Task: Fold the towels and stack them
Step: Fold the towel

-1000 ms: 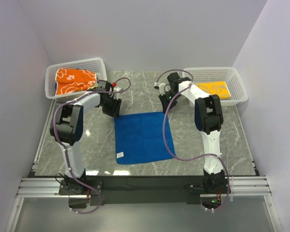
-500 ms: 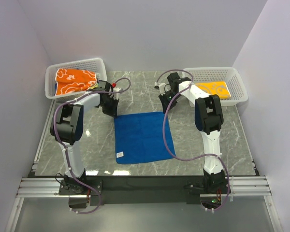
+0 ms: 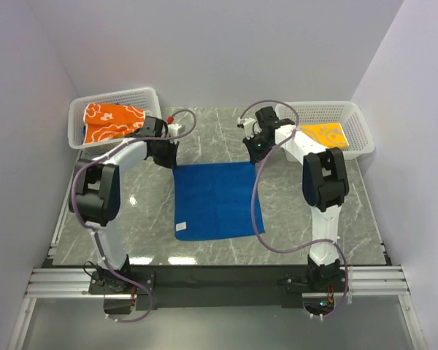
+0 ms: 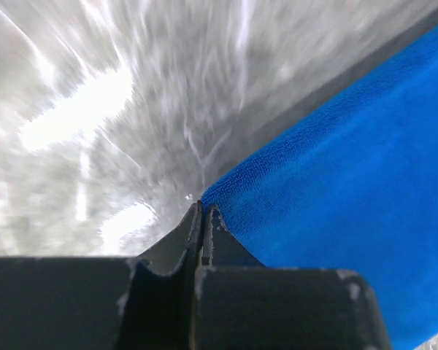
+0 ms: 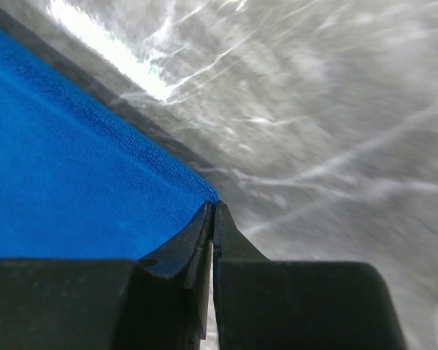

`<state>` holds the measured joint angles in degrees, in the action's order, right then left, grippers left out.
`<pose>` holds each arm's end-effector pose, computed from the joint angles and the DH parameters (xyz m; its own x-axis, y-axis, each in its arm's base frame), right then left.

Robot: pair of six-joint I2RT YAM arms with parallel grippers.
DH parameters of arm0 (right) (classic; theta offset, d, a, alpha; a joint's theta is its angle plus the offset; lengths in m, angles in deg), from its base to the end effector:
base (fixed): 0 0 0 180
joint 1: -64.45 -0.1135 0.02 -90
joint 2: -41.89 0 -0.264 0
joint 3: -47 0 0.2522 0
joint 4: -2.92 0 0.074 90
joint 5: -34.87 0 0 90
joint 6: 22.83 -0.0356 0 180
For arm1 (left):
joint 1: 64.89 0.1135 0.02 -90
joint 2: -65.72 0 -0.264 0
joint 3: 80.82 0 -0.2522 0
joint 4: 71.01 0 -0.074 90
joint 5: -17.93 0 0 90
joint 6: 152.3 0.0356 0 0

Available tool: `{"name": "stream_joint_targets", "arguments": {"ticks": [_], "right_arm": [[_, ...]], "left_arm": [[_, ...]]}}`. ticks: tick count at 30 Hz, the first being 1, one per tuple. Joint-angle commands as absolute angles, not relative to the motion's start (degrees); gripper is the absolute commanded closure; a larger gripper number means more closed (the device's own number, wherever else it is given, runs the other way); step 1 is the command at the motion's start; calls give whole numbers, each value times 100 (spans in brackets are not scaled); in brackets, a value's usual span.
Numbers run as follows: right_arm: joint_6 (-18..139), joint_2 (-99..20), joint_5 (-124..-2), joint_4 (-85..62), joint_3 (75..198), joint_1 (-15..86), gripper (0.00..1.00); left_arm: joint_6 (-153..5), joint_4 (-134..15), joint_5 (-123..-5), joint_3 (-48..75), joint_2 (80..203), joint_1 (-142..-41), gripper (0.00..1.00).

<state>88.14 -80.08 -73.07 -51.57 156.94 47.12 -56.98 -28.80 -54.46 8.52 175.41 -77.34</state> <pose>0.4258 0.1443 0.1860 -0.6742 -0.5671 -0.4731 -0.6874 0.7161 0.1212 0.3876 -0.0966 0.1852 -0.8201 0.2716 -0.5037 0.4255 0.8779 -0.2195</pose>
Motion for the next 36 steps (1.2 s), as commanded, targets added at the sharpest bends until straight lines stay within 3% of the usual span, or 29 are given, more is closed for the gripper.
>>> {"name": "stream_joint_targets", "arguments": {"ticks": [1, 17, 36], "right_arm": [[8730, -7343, -6630, -4469, 15578, 4731, 100], [8563, -6525, -6533, -3730, 15015, 4713, 100], [8229, -5251, -6067, -3097, 13513, 4476, 100]], "left_arm": [[-5545, -3544, -5572, 887, 16734, -7694, 99], [-5641, -4213, -5757, 1299, 16302, -7702, 99], [-5966, -4248, -5774, 1985, 15292, -7790, 99]]}}
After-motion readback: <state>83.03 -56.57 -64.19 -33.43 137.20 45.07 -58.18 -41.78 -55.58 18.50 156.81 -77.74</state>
